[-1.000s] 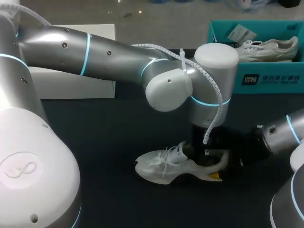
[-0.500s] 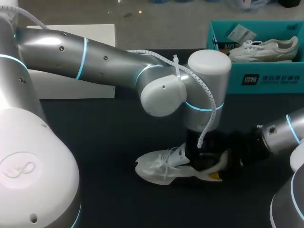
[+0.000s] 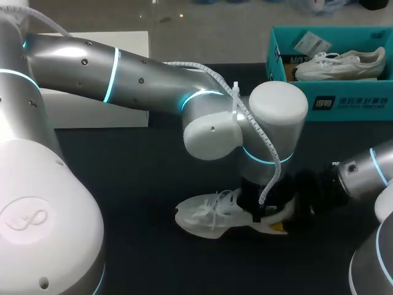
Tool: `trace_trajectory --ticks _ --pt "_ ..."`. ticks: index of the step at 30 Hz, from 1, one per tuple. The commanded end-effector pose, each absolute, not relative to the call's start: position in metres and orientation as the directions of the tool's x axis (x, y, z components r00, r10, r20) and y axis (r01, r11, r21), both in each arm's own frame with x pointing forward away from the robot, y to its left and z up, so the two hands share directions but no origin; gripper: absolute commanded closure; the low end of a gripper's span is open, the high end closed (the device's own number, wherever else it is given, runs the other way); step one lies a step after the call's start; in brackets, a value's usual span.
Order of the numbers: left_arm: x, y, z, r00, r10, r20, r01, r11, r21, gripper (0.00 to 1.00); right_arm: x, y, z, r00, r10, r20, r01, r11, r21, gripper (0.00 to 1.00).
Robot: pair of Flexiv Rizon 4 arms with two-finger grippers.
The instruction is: Take the shoe out of the shoebox, open the shoe tongue, remove and reinsert the insole, then place the shoe into the shoebox
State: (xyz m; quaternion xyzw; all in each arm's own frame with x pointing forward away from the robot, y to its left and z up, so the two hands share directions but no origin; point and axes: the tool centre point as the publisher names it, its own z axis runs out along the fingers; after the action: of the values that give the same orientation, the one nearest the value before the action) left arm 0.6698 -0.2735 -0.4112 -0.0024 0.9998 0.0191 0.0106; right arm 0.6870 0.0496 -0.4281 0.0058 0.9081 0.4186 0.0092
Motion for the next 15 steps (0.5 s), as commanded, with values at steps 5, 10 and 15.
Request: trace_trajectory --ticks 5,10,15 --pt "0.672 -0.277 -0.441 -0.995 -0.039 -0.094 -0.044 0.998 0.052 1.0 0.686 0.052 -0.428 -1.0 0.02 -0.013 0.003 0.653 0.758 1.0" --pt "0.671 -0.27 -0.432 -0.992 -0.086 -0.091 -0.088 0.996 0.017 1.0 0.686 0.052 -0.428 -1.0 0.02 -0.013 0.003 0.653 0.758 1.0" --pt "0.671 -0.26 -0.421 -0.994 -0.101 -0.049 -0.1 0.995 -0.019 1.0 0.686 0.052 -0.428 -1.0 0.02 -0.013 0.003 0.653 0.758 1.0"
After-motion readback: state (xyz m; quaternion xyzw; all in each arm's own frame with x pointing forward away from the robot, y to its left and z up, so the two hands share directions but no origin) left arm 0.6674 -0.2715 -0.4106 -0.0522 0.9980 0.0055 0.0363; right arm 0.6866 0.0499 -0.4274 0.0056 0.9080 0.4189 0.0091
